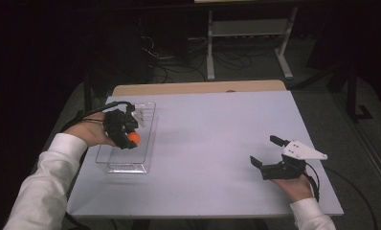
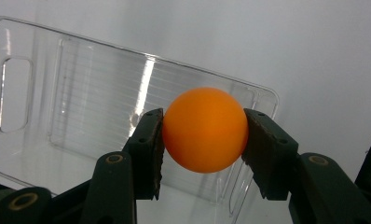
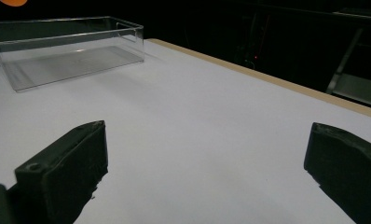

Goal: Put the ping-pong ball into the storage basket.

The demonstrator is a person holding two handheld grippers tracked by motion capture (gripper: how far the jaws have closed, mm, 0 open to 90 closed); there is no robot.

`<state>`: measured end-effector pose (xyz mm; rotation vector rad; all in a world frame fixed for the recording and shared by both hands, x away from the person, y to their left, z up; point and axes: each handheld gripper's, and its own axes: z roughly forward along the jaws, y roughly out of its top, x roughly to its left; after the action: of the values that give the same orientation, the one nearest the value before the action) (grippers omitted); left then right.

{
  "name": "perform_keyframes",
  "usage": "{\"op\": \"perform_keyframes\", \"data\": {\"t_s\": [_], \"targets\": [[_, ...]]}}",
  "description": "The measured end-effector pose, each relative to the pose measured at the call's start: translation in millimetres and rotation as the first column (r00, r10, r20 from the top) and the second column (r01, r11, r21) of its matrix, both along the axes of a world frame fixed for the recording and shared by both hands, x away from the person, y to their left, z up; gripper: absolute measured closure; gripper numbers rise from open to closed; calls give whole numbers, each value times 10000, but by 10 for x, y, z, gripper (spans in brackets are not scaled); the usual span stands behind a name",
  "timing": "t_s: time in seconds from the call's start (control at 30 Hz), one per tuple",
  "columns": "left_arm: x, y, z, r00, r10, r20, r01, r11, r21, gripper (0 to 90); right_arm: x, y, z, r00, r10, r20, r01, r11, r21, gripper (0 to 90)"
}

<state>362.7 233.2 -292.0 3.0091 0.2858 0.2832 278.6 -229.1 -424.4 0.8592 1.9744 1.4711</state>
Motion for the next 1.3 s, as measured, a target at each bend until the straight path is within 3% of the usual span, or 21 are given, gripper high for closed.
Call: {"op": "perform_keyframes", "data": {"t_s": [0.3, 0.63, 1.3], "targets": [[44, 45, -63, 9981, 52, -612, -56, 10000, -63, 506, -1, 1, 0, 10000, 23, -10, -23, 10000, -17, 0], [60, 24, -178, 9982, -110, -592, 105, 9999, -87, 506, -6, 2, 2, 10000, 22, 11, -21, 10000, -27, 0], [70, 7, -426, 9953, -137, -954, 126, 9998, -121, 506, -6, 1, 0, 10000, 23, -14, -24, 10000, -50, 0]]}}
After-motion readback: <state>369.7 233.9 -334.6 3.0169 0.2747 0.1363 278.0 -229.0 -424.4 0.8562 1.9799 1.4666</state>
